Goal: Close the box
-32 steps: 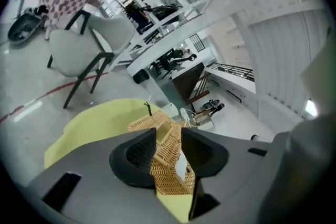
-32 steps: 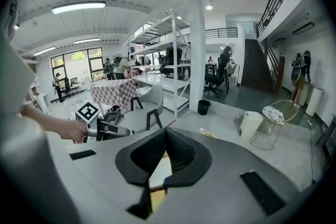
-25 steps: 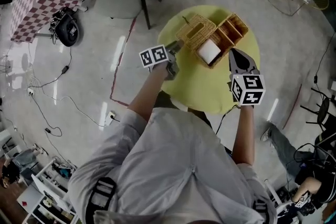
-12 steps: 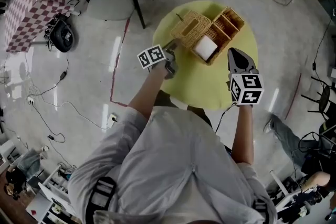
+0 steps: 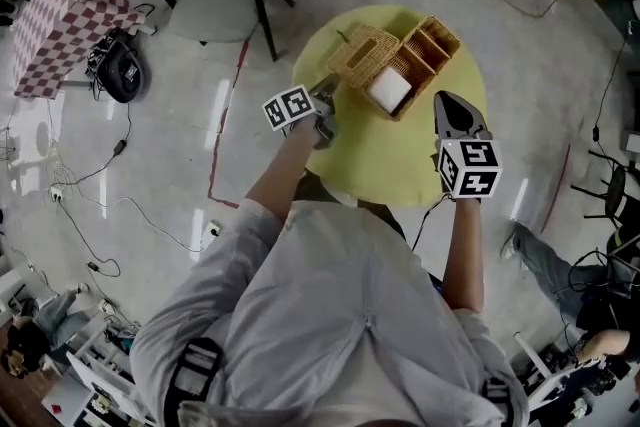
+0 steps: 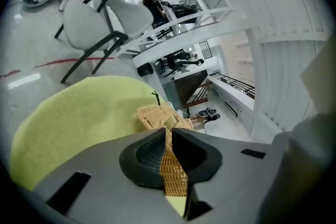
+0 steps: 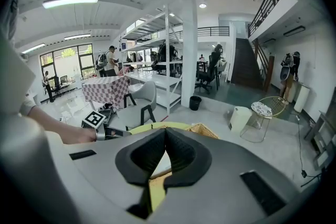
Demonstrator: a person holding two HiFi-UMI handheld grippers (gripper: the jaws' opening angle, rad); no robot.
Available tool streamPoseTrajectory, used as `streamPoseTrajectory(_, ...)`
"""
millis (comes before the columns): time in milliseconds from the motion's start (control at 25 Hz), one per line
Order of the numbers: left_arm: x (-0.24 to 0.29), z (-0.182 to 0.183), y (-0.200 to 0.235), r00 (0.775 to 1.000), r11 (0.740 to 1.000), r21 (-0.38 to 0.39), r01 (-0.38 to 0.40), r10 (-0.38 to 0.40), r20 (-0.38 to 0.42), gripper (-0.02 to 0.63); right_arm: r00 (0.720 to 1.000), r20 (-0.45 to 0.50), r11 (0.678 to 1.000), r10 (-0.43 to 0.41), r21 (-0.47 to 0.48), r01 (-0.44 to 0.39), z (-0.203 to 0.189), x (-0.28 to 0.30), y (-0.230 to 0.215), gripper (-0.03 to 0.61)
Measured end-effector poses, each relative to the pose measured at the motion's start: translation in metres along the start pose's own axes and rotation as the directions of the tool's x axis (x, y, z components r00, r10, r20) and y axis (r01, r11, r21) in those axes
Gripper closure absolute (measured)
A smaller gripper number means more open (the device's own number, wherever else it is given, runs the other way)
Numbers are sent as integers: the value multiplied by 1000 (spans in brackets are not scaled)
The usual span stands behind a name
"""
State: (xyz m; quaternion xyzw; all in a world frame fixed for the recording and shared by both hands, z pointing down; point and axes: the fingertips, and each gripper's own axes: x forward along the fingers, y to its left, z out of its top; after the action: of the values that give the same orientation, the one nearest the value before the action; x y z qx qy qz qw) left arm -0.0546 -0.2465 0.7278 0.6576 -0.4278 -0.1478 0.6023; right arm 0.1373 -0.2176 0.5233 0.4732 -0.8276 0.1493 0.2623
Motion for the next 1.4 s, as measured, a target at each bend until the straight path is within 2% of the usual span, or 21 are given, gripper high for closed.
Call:
streamPoseTrajectory(120, -2, -8, 12, 1000, 995, -101, 14, -14, -2, 500, 1000, -1, 1000, -5, -12, 5, -1, -8, 7, 558)
streamPoseTrajectory(280, 5, -13, 14, 998, 983, -173, 57, -54, 26, 480, 1000, -12, 1000, -26, -11, 26, -10, -20, 3, 558)
streamPoseTrajectory(360, 9, -9, 16, 998, 984, -170, 59, -52, 42, 485, 999, -14, 999, -37, -10, 37, -13, -25, 0, 558)
streamPoseTrajectory(480, 12, -7, 19, 999, 991, -132, 39, -36, 24, 517, 999, -16, 999, -50, -8, 50, -16, -31, -2, 558)
streamPoseTrajectory(600, 12, -8, 19, 999, 992, -124, 39, -38, 9, 518, 998, -16, 999, -53, -9, 53, -17, -34, 0, 558)
streamPoseTrajectory(1120, 16, -11, 24, 998, 970, -237, 64, -63, 11, 509, 998, -8, 998, -55, -16, 55, -11, -40, 5, 558)
streamPoseTrajectory(1240, 17, -13, 23, 996, 962, -259, 89, -88, 17, 474, 998, -7, 998, -59, -17, 58, -14, -43, 5, 558)
streamPoseTrajectory(1400, 20, -11, 21, 996, 968, -236, 84, -82, 18, 505, 998, -9, 998, -67, -14, 66, -14, -45, 2, 558)
